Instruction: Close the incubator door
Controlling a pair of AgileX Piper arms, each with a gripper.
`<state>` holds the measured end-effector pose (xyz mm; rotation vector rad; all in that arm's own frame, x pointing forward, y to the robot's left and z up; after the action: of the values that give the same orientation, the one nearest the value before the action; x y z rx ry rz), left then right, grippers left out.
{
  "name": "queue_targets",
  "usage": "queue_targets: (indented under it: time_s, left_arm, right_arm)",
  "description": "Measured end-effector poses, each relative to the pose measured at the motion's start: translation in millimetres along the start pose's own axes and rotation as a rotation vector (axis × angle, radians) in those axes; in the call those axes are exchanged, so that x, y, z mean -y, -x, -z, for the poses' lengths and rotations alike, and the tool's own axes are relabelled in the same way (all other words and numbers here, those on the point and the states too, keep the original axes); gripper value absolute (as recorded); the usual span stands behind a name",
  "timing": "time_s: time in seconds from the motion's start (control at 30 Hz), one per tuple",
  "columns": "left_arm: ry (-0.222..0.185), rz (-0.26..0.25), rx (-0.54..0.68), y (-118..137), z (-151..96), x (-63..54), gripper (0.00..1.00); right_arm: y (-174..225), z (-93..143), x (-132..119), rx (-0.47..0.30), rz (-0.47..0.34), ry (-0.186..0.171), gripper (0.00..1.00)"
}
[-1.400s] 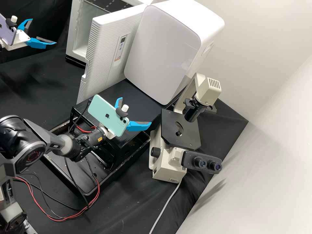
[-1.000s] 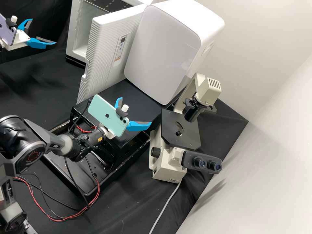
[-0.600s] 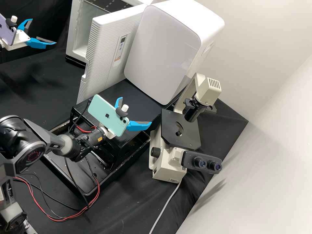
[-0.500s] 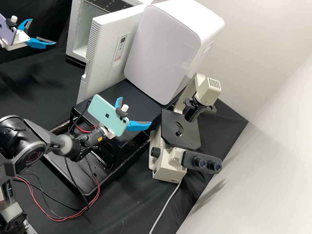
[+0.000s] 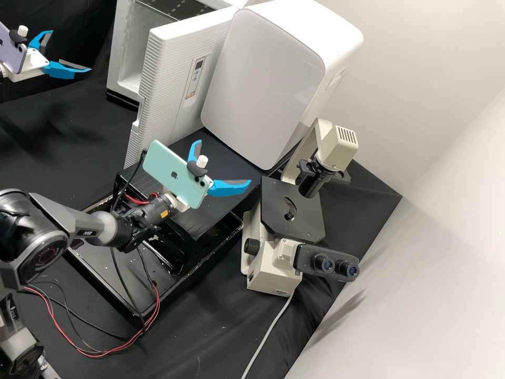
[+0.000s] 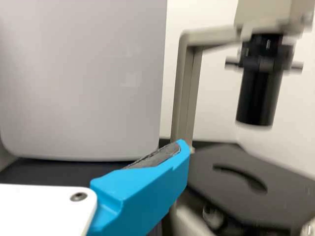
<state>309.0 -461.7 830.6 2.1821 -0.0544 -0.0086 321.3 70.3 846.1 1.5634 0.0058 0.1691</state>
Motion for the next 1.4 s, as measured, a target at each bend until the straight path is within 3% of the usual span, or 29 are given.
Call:
queue_targets:
  time_s: [0.1,0.13,0.4,0.53,1.03,1.4]
  left_arm:
    - [0.000,0.000,0.000,0.0,0.0,0.0,1.00]
    - [0.000,0.000,0.000,0.0,0.0,0.0,1.00]
    - [0.000,0.000,0.000,0.0,0.0,0.0,1.00]
    - [0.000,0.000,0.000,0.0,0.0,0.0,1.00]
    - [0.000,0.000,0.000,0.0,0.0,0.0,1.00]
    - [0.000,0.000,0.000,0.0,0.0,0.0,1.00]
  right_arm:
    - [-2.4,8.2,-2.8,-0.027,-0.011,-0.003,1.00]
    - [-2.1,9.9,-2.6,-0.034,-0.012,-0.002,0.00]
    - [-3.6,20.3,-1.8,-0.082,-0.027,0.000,0.00]
    - [-11.5,28.3,-1.6,-0.115,-0.041,0.022,0.00]
    - [-50.5,59.2,7.3,-0.218,-0.081,0.156,0.00]
    - [-81.3,81.4,-0.6,-0.267,-0.172,0.215,0.00]
